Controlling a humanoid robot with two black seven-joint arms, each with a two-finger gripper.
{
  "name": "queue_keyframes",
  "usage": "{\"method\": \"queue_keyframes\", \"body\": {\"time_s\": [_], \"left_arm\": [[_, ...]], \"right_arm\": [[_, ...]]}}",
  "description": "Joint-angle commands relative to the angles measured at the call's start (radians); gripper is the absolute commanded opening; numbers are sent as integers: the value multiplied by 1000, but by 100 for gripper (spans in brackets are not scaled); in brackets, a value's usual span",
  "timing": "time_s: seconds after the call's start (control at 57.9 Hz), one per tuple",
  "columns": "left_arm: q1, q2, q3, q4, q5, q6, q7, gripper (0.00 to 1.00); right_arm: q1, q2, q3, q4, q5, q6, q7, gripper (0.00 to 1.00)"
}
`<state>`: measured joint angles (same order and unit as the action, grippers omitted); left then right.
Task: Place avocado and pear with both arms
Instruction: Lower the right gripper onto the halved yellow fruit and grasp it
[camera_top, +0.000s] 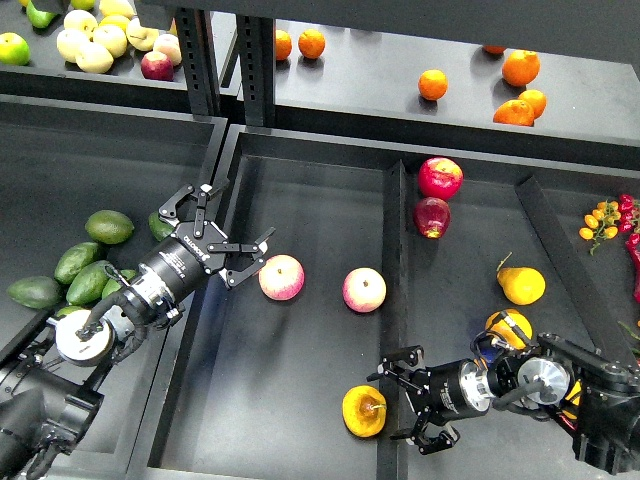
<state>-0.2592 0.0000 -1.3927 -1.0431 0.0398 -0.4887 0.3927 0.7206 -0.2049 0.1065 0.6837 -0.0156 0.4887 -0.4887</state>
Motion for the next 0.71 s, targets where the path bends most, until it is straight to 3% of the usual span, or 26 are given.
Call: {"method": "queue_keyframes", "body": {"time_s": [0.0,0.086,0.276,0.691], "left_arm": [[0,0,0,-2,0,0,0,100],[0,0,0,-3,0,0,-2,100],[0,0,0,-5,0,0,-2,100],[0,0,1,-6,0,0,-2,100]], "right_arm": [[-1,4,1,2,-23,0,0,99],[-3,12,2,7,-29,0,0,99],[-7,22,2,10,-27,0,0,86],[-36,39,6,-23,-33,0,0,80]]}}
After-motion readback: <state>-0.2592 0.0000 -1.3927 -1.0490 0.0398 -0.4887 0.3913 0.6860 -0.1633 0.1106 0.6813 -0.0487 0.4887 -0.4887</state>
